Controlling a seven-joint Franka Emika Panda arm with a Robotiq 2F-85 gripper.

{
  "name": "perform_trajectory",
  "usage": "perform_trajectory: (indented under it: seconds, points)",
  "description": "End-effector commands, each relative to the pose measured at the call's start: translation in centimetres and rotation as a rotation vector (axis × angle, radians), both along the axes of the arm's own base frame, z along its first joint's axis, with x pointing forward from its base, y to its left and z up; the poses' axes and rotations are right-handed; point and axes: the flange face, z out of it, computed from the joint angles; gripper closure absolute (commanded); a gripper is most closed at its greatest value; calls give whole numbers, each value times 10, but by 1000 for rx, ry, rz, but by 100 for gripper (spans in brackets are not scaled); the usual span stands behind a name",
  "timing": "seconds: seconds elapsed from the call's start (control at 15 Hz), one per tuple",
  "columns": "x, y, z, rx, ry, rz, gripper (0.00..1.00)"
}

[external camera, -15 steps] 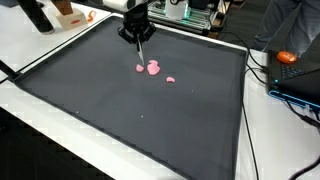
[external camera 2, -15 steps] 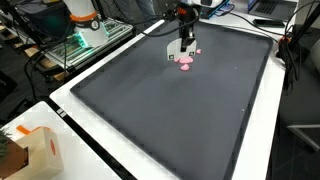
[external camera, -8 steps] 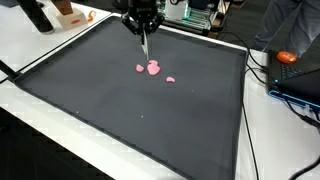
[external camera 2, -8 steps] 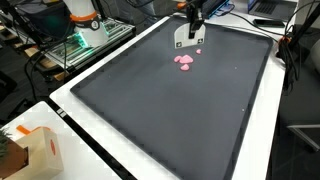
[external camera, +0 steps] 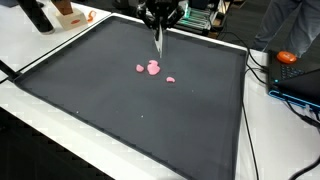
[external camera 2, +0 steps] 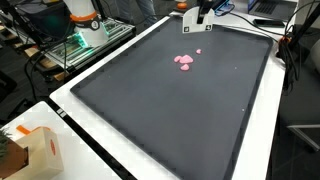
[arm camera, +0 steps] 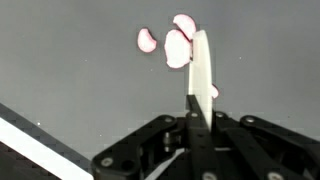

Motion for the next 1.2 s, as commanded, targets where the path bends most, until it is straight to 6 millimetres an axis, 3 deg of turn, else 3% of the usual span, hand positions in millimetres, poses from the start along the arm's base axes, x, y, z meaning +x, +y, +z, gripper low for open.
perform_trajectory:
  seconds: [0.0,0.53,1.13]
  points:
    - [10,26,-3,-54,40,-41,99]
    - [31,65,-31,-171,114,-108,99]
    - [50,92,-54,-222,81,-205,99]
